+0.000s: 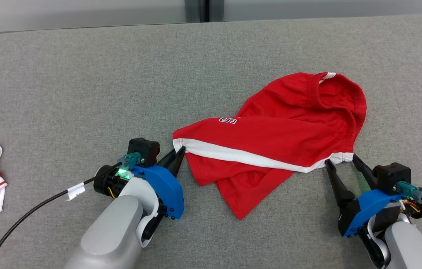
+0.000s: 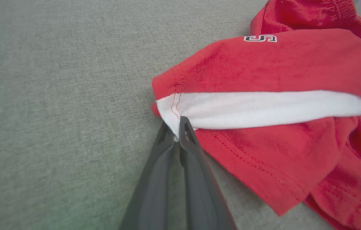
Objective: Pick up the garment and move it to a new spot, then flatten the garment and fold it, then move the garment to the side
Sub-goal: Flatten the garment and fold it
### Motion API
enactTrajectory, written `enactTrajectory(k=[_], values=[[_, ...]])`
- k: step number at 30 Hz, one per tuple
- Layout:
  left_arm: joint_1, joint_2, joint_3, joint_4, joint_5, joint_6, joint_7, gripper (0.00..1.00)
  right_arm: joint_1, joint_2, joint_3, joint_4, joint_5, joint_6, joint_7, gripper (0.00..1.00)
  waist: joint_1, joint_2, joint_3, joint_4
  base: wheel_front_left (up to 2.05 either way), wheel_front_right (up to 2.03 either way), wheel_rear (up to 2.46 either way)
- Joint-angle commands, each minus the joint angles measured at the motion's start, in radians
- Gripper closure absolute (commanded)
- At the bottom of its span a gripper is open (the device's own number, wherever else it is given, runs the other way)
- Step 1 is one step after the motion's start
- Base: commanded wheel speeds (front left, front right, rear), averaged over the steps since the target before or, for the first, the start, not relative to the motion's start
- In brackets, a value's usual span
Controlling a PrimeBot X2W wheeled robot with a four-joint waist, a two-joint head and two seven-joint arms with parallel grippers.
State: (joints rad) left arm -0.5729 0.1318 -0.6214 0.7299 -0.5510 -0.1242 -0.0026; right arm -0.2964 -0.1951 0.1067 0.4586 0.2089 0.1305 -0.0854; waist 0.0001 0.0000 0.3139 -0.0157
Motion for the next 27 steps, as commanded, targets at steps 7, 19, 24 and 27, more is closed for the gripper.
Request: enactTrajectory(k=[7,19,24,27], values=[[0.013,0.017,0.008,-0.020,0.002,0.008,-0.060,1.00,-0.036,-0.033,0.056,0.041,0.027,0.000,-0.051,1.00,-0.0001,0.0000,-0.013,0.003,0.00,0.00,0.00],[0.074,0.117,0.062,-0.318,0.040,0.115,-0.186,1.00,0.022,-0.090,0.029,-0.245,0.082,0.000,-0.113,1.00,-0.0001,0.0000,-0.133,0.002,0.00,0.00,0.00],[0.069,0.185,0.094,-0.569,0.079,0.182,-0.165,1.00,0.023,-0.113,-0.035,-0.469,0.061,0.000,-0.062,1.00,-0.0001,0.0000,-0.195,0.006,0.00,0.00,0.00],[0.044,0.230,0.118,-0.735,0.112,0.221,-0.133,1.00,0.016,-0.119,-0.092,-0.604,0.047,0.000,-0.006,1.00,-0.0001,0.0000,-0.224,0.010,0.00,0.00,0.00]])
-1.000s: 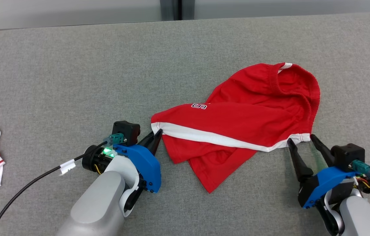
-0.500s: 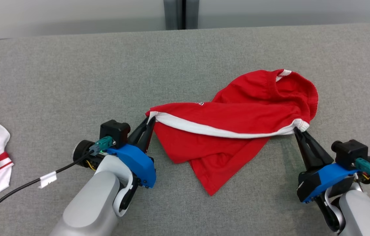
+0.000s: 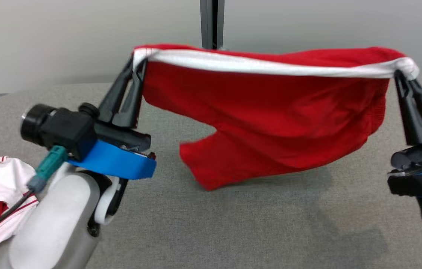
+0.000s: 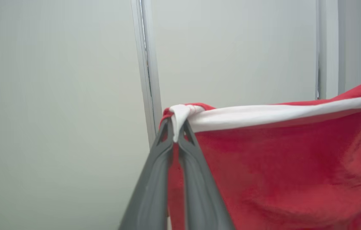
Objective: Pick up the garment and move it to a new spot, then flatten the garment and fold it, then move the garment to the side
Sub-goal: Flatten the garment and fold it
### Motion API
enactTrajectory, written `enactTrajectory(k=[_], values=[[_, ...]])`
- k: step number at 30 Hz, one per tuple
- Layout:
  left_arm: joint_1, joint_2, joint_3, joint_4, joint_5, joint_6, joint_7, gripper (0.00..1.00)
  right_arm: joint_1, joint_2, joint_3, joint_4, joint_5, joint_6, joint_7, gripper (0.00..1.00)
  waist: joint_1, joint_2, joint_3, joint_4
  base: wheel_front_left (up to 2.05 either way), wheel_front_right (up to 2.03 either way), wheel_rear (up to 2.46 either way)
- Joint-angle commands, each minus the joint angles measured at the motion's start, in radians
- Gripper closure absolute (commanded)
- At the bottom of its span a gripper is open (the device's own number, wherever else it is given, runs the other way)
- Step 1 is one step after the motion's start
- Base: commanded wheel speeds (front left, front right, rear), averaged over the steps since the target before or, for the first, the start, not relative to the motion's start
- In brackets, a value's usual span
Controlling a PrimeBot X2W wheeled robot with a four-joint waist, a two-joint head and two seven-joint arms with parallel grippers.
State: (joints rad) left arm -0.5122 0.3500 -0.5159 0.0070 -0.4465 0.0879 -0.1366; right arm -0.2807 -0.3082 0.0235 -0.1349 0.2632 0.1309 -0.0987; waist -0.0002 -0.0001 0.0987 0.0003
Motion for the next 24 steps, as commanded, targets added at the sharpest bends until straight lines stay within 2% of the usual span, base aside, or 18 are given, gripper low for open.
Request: enactTrajectory(k=[1,4,7,11,14,17,21,24], values=[[-0.027,0.024,0.020,-0.063,0.018,0.021,0.013,1.00,-0.006,-0.007,-0.028,-0.050,-0.011,0.000,0.025,1.00,0.0002,0.0001,-0.015,-0.005,0.00,0.00,0.00],[-0.056,0.052,0.045,-0.191,0.042,0.053,0.052,1.00,-0.026,0.000,-0.069,-0.134,-0.012,0.000,0.079,1.00,0.0002,0.0001,-0.027,-0.005,0.00,0.00,0.00],[-0.080,0.063,0.055,-0.252,0.038,0.064,0.092,1.00,-0.054,0.016,-0.087,-0.171,0.001,0.000,0.111,1.00,0.0002,0.0001,-0.024,-0.007,0.00,0.00,0.00],[-0.120,0.036,0.053,-0.218,-0.011,0.038,0.116,1.00,-0.112,0.028,-0.073,-0.154,0.021,0.000,0.143,1.00,0.0002,0.0001,0.007,-0.012,0.00,0.00,0.00],[-0.180,-0.002,0.060,-0.091,-0.059,0.000,0.096,1.00,-0.183,0.030,-0.049,-0.093,0.044,0.000,0.161,1.00,0.0002,0.0001,0.047,-0.010,0.00,0.00,0.00],[-0.272,-0.059,0.074,0.101,-0.087,-0.042,0.022,1.00,-0.279,0.027,-0.019,0.019,0.064,0.000,0.165,1.00,0.0002,0.0001,0.085,-0.009,0.00,0.00,0.00],[-0.434,-0.136,0.089,0.377,-0.097,-0.097,-0.085,1.00,-0.447,0.052,0.024,0.198,0.086,0.000,0.117,1.00,0.0002,0.0001,0.127,-0.018,0.00,0.00,0.00],[-0.564,-0.179,0.117,0.543,-0.078,-0.114,-0.121,1.00,-0.590,0.080,0.045,0.343,0.099,0.000,0.064,1.00,0.0002,0.0001,0.151,-0.029,0.00,0.00,0.00]])
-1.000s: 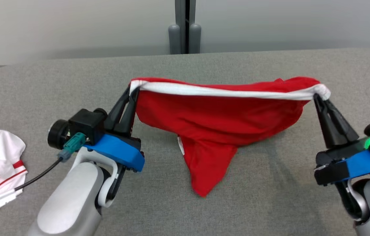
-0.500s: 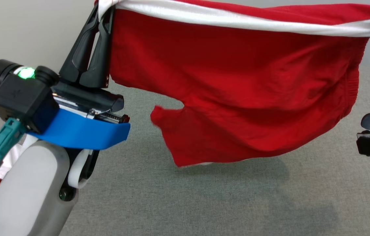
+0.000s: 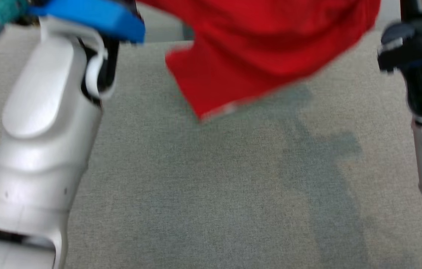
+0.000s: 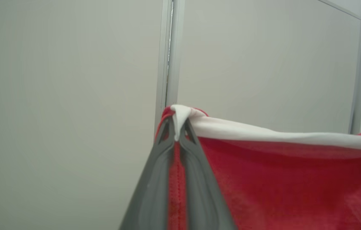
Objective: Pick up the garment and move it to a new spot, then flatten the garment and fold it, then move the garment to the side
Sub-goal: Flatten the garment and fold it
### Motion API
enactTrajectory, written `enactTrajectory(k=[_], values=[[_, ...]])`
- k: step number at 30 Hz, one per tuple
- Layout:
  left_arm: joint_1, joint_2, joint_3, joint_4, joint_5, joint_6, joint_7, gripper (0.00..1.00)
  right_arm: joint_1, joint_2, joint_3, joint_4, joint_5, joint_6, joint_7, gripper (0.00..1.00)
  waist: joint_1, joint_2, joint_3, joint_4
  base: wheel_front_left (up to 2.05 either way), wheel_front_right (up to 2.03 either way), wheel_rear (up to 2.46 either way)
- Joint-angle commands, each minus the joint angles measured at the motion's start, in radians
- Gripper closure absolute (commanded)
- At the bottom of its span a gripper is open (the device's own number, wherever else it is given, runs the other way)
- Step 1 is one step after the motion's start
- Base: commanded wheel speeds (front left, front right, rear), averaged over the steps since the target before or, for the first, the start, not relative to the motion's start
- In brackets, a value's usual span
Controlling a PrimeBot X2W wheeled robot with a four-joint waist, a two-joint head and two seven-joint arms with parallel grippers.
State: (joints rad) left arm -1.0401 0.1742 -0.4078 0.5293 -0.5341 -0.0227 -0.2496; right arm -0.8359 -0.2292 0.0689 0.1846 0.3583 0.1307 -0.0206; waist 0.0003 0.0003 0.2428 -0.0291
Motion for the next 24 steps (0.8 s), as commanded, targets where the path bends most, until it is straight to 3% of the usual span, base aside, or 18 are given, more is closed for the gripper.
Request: enactTrajectory(k=[1,4,8,15,19,24], values=[[-0.071,-0.017,0.022,0.063,0.017,-0.004,-0.012,1.00,-0.079,0.017,0.007,0.072,0.009,0.000,-0.039,1.00,-0.0003,-0.0003,0.013,-0.001,0.00,0.00,0.00],[-0.143,-0.040,0.089,0.117,0.058,0.003,-0.016,1.00,-0.185,0.052,0.040,0.226,0.028,0.000,-0.087,1.00,-0.0003,-0.0003,0.025,-0.008,0.00,0.00,0.00],[-0.097,-0.070,0.166,0.199,0.105,0.012,-0.015,1.00,-0.261,0.089,0.106,0.431,0.039,0.000,-0.159,1.00,-0.0003,-0.0003,0.036,-0.011,0.00,0.00,0.00],[0.024,-0.102,0.207,0.381,0.141,0.007,-0.016,1.00,-0.228,0.147,0.214,0.696,0.065,0.000,-0.223,1.00,-0.0003,-0.0003,0.071,-0.018,0.00,0.00,0.00],[0.116,-0.116,0.214,0.455,0.135,-0.009,-0.016,1.00,-0.147,0.165,0.288,0.785,0.114,0.000,-0.241,1.00,-0.0003,-0.0003,0.091,-0.012,0.00,0.00,0.00],[0.272,-0.123,0.234,0.347,0.159,-0.033,-0.016,1.00,0.001,0.172,0.339,0.729,0.169,0.000,-0.245,1.00,-0.0003,-0.0003,0.099,-0.010,0.00,0.00,0.00]])
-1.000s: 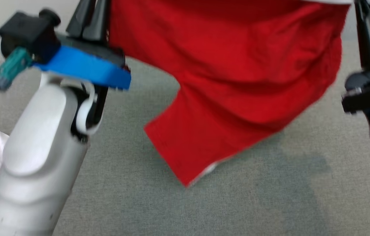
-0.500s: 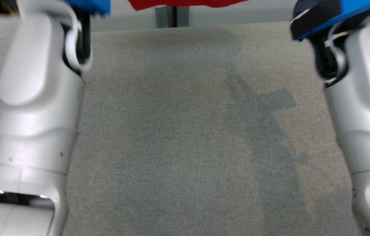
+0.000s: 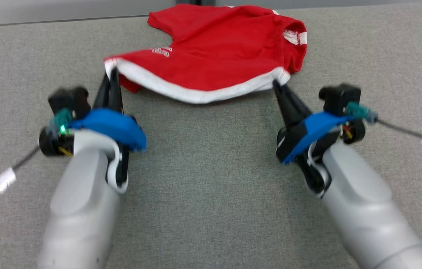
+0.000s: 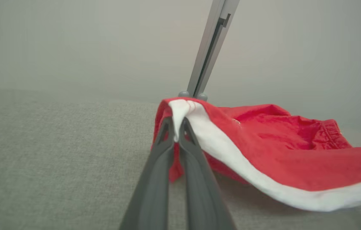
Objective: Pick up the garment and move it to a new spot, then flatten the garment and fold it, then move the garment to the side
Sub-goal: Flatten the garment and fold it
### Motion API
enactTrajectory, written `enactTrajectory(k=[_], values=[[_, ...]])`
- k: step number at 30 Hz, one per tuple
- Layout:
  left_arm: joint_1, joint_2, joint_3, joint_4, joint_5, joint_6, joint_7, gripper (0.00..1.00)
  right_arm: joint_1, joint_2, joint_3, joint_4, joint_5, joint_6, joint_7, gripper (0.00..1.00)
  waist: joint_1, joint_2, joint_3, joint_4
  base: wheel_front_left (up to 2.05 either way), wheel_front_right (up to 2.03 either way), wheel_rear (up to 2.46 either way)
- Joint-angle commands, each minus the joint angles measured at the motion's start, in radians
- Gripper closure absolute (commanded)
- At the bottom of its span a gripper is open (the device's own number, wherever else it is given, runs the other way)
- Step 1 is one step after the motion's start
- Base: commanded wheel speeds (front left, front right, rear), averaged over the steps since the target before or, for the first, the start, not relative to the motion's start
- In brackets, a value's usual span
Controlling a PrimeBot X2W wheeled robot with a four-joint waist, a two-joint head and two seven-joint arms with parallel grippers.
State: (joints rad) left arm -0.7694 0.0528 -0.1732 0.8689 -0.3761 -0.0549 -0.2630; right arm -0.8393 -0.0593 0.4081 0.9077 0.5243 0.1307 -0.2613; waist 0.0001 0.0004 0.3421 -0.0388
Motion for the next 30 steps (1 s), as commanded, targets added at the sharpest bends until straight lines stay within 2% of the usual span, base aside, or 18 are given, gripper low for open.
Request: enactTrajectory(k=[1,4,10,18,24,30], values=[[0.043,-0.002,0.006,-0.029,0.001,-0.010,-0.002,1.00,0.046,-0.003,0.003,-0.031,0.007,0.000,-0.004,1.00,-0.0001,-0.0004,-0.003,0.000,0.00,0.00,0.00],[0.163,-0.001,0.022,-0.158,0.023,-0.029,-0.002,1.00,0.168,-0.032,0.020,-0.147,-0.006,0.000,-0.005,1.00,-0.0001,-0.0004,-0.018,0.002,0.00,0.00,0.00],[0.405,-0.001,0.047,-0.459,0.085,-0.050,-0.003,1.00,0.439,-0.089,-0.021,-0.405,-0.038,0.000,-0.004,1.00,-0.0001,-0.0004,-0.061,0.014,0.00,0.00,0.00],[0.708,-0.002,0.102,-0.794,0.104,-0.028,-0.002,1.00,0.745,-0.103,-0.051,-0.656,-0.082,0.000,-0.004,1.00,-0.0001,-0.0004,-0.130,-0.013,0.00,0.00,0.00],[0.855,-0.002,0.085,-0.955,0.109,0.000,-0.002,1.00,0.929,-0.108,-0.069,-0.853,-0.113,0.000,0.070,1.00,-0.0001,-0.0004,-0.151,-0.032,0.00,0.00,0.00],[0.874,0.004,0.080,-0.994,0.111,0.010,0.007,1.00,1.001,-0.093,-0.100,-0.983,-0.130,0.000,0.151,1.00,-0.0001,-0.0004,-0.146,-0.043,0.00,0.00,0.00]])
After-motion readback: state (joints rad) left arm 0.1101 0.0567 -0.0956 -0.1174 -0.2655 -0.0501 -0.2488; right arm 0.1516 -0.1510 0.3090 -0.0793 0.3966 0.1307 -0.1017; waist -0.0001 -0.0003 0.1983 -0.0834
